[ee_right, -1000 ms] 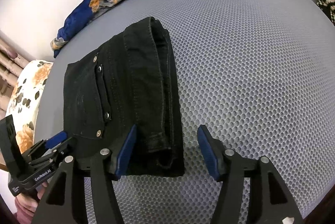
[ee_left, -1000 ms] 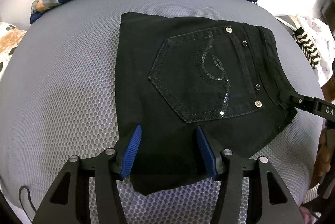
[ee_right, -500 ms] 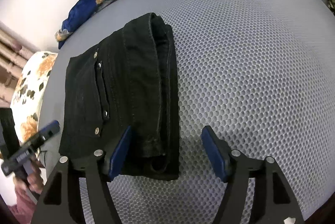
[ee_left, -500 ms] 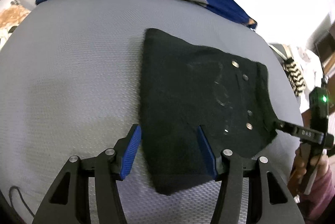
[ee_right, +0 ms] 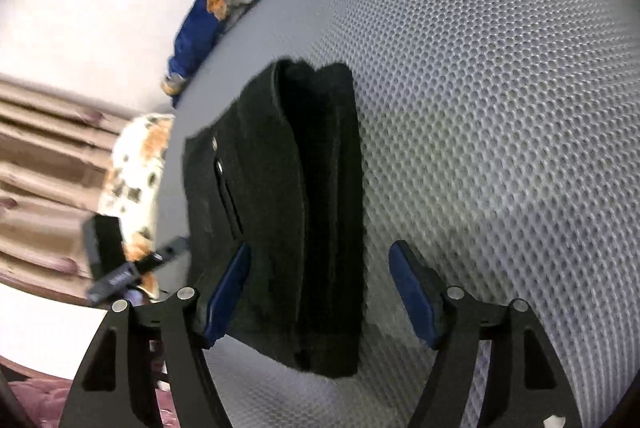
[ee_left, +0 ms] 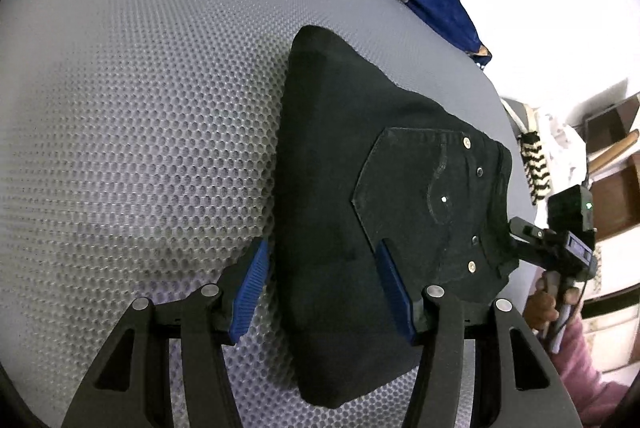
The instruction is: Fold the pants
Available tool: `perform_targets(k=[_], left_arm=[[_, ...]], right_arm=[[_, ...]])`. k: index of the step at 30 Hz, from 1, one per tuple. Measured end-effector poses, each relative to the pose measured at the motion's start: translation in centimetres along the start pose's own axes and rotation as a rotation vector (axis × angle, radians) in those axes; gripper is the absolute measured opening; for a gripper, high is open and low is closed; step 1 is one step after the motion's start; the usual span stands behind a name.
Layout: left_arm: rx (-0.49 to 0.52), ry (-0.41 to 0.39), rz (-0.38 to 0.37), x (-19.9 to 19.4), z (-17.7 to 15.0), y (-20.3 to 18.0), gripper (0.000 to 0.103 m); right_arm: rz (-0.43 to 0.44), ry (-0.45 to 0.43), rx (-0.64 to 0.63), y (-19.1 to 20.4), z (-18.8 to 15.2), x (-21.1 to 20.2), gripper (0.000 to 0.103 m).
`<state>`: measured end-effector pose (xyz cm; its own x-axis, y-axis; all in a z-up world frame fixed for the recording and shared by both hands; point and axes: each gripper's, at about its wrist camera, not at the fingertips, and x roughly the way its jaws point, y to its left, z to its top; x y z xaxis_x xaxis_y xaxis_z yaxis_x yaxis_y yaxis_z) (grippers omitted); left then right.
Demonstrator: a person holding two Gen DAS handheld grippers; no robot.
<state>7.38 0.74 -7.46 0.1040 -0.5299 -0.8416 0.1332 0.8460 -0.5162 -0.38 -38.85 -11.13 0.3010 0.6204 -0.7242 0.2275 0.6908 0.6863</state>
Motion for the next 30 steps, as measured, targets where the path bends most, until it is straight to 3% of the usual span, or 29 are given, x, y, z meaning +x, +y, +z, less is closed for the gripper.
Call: perform_targets(k=[4,8,16,20,23,27,30], left_arm=[[-0.008,0.005,-0.029,0.7,0.9,0.3,0.056],[-0.001,0.012,-0.052,1.2,1.7,0.2,0.056],[0.023,0.050,-0.104,2.7,3.6,-0.7,0.056],[0.017,0.070,-0.122,3.2,4.2,-0.9,0.056],[0.033,0.047,-0.090,3.4,4.1,-1.6,0.055],[0.081,0.024,0.044,3.4,3.6,-2.9,0.043],[0.102,0.008,0.103,3.4,3.3,-3.6,0.036]], right_arm=[[0.053,0.037,0.019,-0.9,0.9,0.7,0.053],[0.103,0.072,0.017,-1.5,2.0,1.2,0.046],[0.200,0.182,-0.019,-1.5,3.9,3.4,0.040],[0.206,0.215,-0.063,-0.5,4.1,4.5,0.040],[0.200,0.211,-0.071,0.0,3.9,5.0,0.040],[0.150,0.152,-0.051,0.3,3.0,4.6,0.038],[0.091,0.108,-0.043,1.1,2.4,4.4,0.037]])
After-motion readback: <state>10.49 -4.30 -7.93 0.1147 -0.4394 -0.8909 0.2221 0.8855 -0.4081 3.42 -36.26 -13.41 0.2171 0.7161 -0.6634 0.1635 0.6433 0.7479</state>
